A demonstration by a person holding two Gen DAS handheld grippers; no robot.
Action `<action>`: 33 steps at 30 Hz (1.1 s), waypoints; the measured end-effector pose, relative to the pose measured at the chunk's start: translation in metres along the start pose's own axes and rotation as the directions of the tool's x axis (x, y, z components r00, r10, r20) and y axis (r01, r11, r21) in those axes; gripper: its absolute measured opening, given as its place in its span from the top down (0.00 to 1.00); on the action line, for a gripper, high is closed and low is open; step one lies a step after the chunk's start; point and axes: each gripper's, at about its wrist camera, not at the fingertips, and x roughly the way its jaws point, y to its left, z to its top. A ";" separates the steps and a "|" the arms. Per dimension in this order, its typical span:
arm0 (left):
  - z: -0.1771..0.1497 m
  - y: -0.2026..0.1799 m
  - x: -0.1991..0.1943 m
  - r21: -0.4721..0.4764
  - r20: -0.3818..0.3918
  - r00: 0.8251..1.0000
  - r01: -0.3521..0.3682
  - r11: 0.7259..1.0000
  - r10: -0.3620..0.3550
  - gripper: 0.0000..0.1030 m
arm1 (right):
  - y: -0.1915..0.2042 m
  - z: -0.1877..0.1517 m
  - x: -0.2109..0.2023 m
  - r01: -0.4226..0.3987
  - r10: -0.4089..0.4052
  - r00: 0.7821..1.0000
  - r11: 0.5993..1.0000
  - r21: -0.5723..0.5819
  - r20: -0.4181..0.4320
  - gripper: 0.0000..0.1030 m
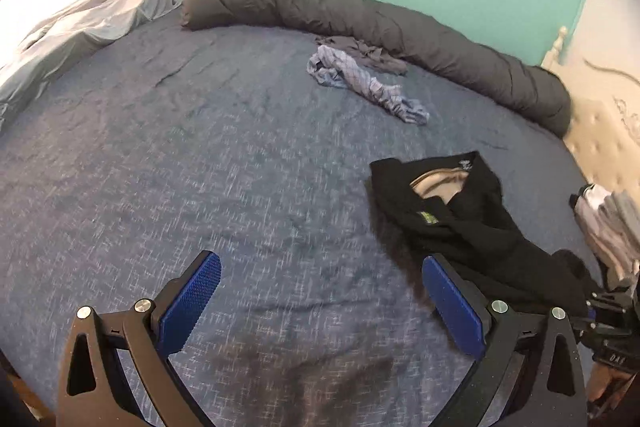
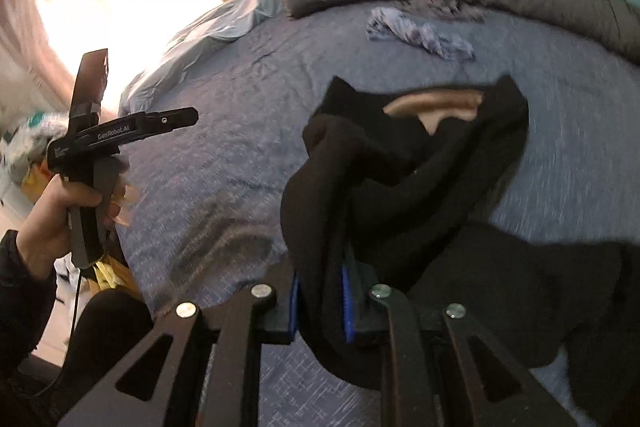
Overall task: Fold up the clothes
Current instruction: 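Grasp the trousers waistband with the right tool and lift it, then grasp the waistband edge with the left tool while the right tool holds the trousers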
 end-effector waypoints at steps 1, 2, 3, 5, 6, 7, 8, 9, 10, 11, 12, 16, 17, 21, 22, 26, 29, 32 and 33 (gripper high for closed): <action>-0.001 0.000 0.003 0.002 -0.009 1.000 0.001 1.000 -0.001 0.00 | 0.000 -0.005 -0.002 0.013 -0.013 1.000 1.000 0.012 -0.006 0.81; -0.002 0.000 0.005 0.006 -0.012 1.000 0.007 1.000 -0.007 0.00 | 0.000 -0.009 -0.005 0.024 -0.024 1.000 0.999 0.023 -0.009 0.79; -0.002 -0.001 0.007 0.011 -0.013 1.000 0.014 1.000 -0.014 0.00 | -0.001 -0.011 -0.012 0.024 -0.024 1.000 0.999 0.029 0.000 0.71; 0.002 -0.005 0.010 0.038 -0.010 1.000 0.008 0.999 -0.008 0.00 | -0.006 -0.014 -0.028 0.013 -0.014 1.000 0.999 0.045 0.021 0.64; 0.005 -0.008 0.012 0.051 -0.007 1.000 0.010 0.999 -0.010 0.00 | -0.008 -0.015 -0.037 0.004 -0.005 0.999 0.999 0.054 0.032 0.59; 0.009 -0.010 0.014 0.064 -0.004 1.000 0.013 0.998 -0.013 0.00 | -0.012 -0.016 -0.045 -0.004 0.001 0.999 0.998 0.064 0.044 0.56; 0.013 -0.013 0.017 0.075 -0.004 1.000 0.017 0.997 -0.017 0.00 | -0.017 -0.017 -0.054 -0.002 -0.003 0.998 0.997 0.075 0.064 0.53; 0.017 -0.016 0.021 0.085 -0.006 1.000 0.022 0.996 -0.022 0.00 | -0.023 -0.018 -0.063 0.002 -0.010 0.996 0.996 0.088 0.086 0.51; 0.022 -0.020 0.026 0.093 -0.010 1.000 0.029 0.995 -0.028 0.00 | -0.033 -0.018 -0.071 0.017 -0.030 0.993 0.994 0.109 0.117 0.50; 0.027 -0.023 0.031 0.101 -0.015 0.999 0.037 0.994 -0.036 0.00 | -0.043 -0.018 -0.078 0.031 -0.050 0.988 0.991 0.131 0.144 0.49; 0.032 -0.026 0.036 0.108 -0.020 0.999 0.045 0.993 -0.043 0.00 | -0.052 -0.019 -0.080 0.044 -0.069 0.985 0.987 0.156 0.159 0.49; 0.046 -0.044 0.065 0.179 -0.048 0.998 0.035 0.983 -0.027 0.00 | -0.096 -0.025 -0.081 0.057 -0.119 0.972 0.957 0.285 0.204 0.49; 0.048 -0.047 0.073 0.186 -0.061 0.997 0.049 0.981 -0.038 0.00 | -0.102 -0.027 -0.079 0.061 -0.130 0.969 0.950 0.305 0.210 0.48; 0.054 -0.050 0.101 0.169 -0.099 0.994 0.054 0.984 -0.037 0.00 | -0.121 -0.032 -0.064 0.091 -0.174 0.961 0.933 0.347 0.216 0.44; 0.055 -0.051 0.108 0.171 -0.106 0.994 0.053 0.984 -0.035 0.00 | -0.124 -0.033 -0.061 0.096 -0.180 0.960 0.932 0.351 0.216 0.43; 0.057 -0.059 0.135 0.179 -0.137 0.990 0.069 0.981 -0.044 0.01 | -0.137 -0.039 -0.049 0.058 -0.154 0.961 0.925 0.376 0.229 0.43; 0.058 -0.062 0.149 0.173 -0.154 0.987 0.082 0.982 -0.055 0.01 | -0.140 -0.040 -0.040 0.041 -0.139 0.961 0.925 0.378 0.238 0.43; 0.059 -0.063 0.162 0.156 -0.175 0.981 0.108 0.982 -0.080 0.02 | -0.140 -0.041 -0.031 0.022 -0.117 0.964 0.930 0.367 0.239 0.42; 0.059 -0.063 0.166 0.149 -0.182 0.979 0.119 0.982 -0.091 0.05 | -0.140 -0.041 -0.029 0.019 -0.114 0.964 0.931 0.365 0.240 0.42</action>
